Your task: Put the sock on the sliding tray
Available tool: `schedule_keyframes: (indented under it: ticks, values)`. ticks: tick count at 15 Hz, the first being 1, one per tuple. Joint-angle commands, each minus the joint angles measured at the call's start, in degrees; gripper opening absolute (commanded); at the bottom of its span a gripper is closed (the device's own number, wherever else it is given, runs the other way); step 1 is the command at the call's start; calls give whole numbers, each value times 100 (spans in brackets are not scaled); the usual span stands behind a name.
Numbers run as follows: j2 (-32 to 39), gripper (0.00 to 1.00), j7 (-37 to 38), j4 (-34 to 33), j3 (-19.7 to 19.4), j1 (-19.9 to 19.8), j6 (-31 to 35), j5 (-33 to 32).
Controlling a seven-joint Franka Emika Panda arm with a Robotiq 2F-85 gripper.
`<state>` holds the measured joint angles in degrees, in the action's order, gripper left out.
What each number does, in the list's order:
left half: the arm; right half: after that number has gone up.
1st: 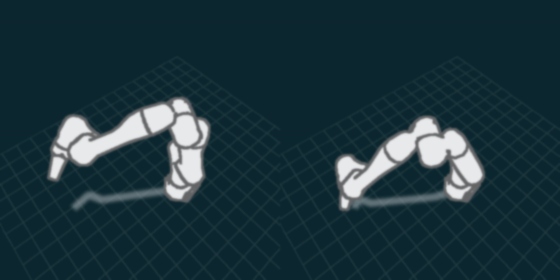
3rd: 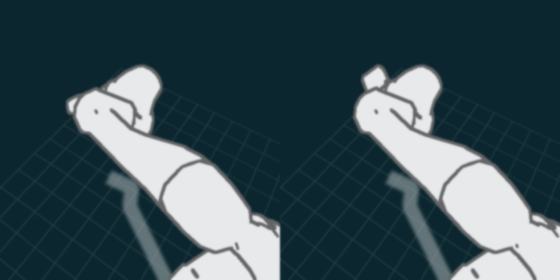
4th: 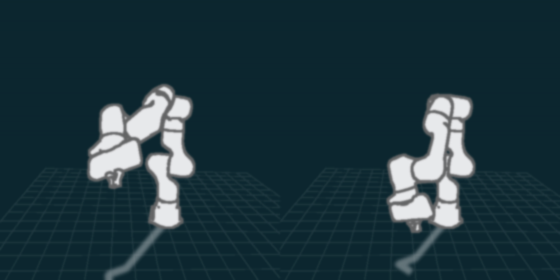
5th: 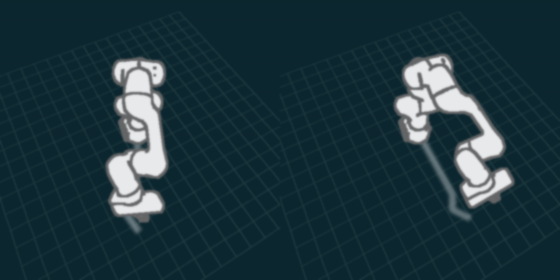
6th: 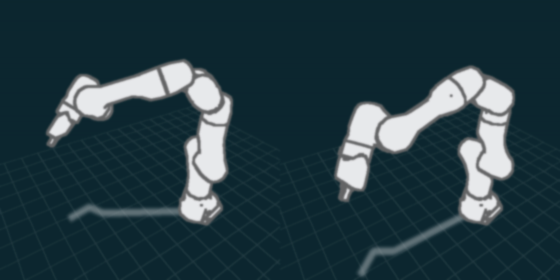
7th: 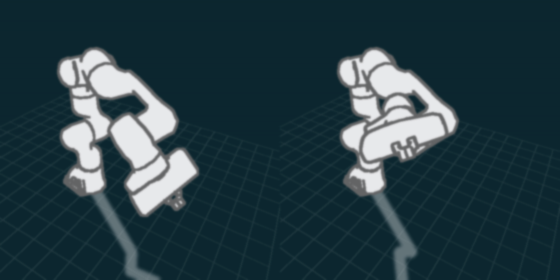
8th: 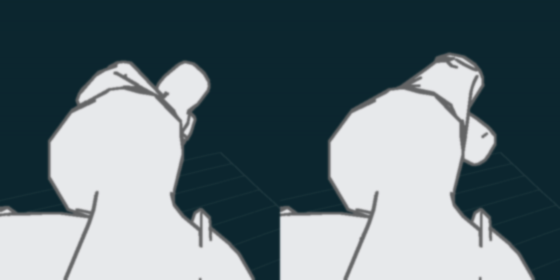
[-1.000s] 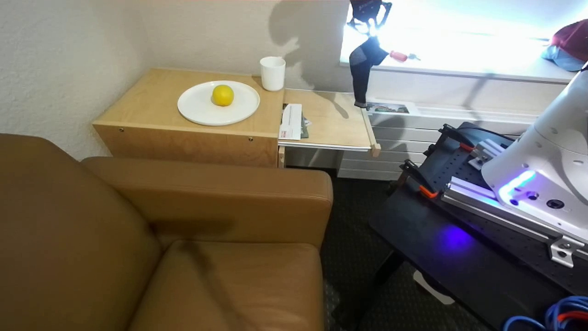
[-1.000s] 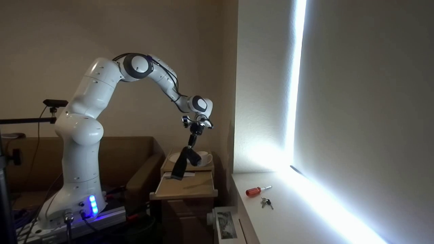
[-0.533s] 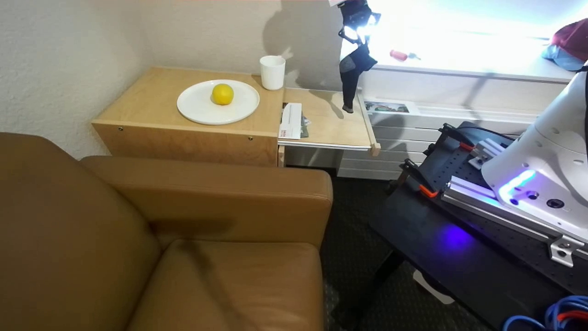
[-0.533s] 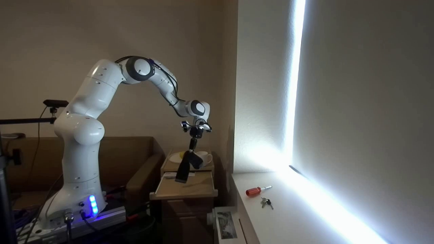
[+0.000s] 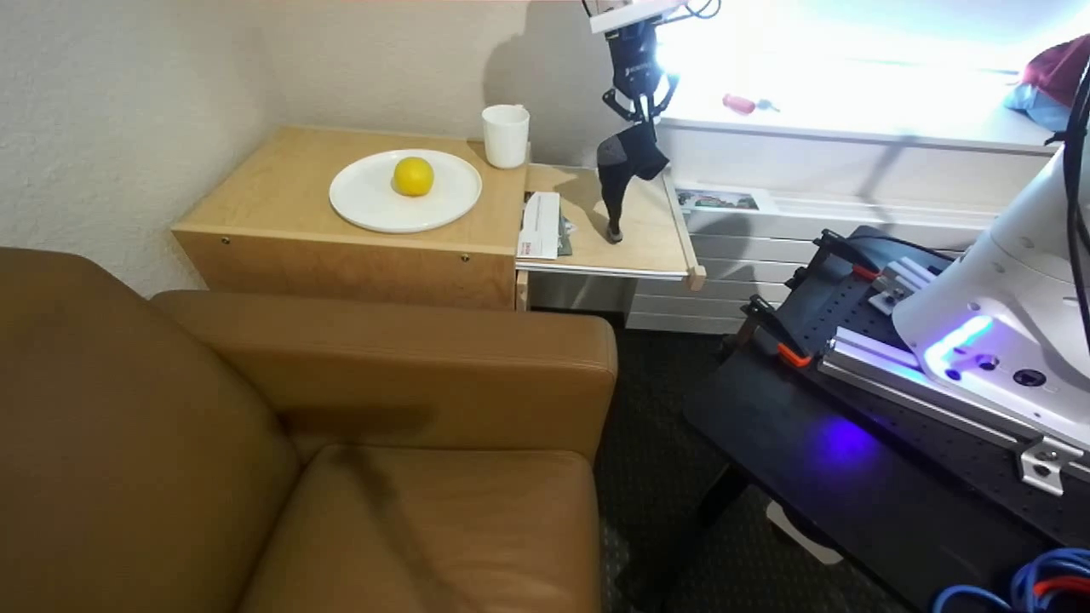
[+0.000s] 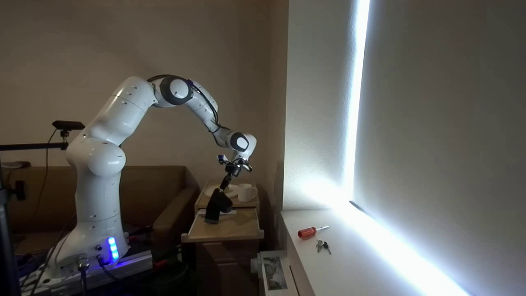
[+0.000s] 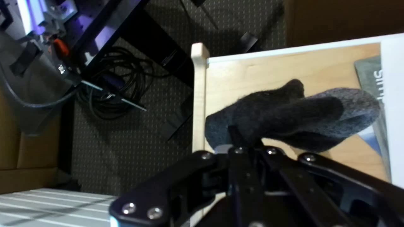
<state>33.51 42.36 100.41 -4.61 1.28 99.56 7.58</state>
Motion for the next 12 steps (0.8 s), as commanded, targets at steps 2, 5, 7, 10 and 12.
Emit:
schedule_keyframes:
  ticks: [2, 5, 7, 10, 12]
  values:
    - [396, 1, 35, -17, -43, 119, 416, 111]
    - [682, 1, 441, 89, -299, 435, 1084, -699]
    - [915, 1, 806, 75, -433, 615, 1464, -1154]
    - [1101, 1, 1132, 39, -440, 688, 1678, -1331]
    - [1126, 32, 1145, 3, -366, 632, 1568, -1203]
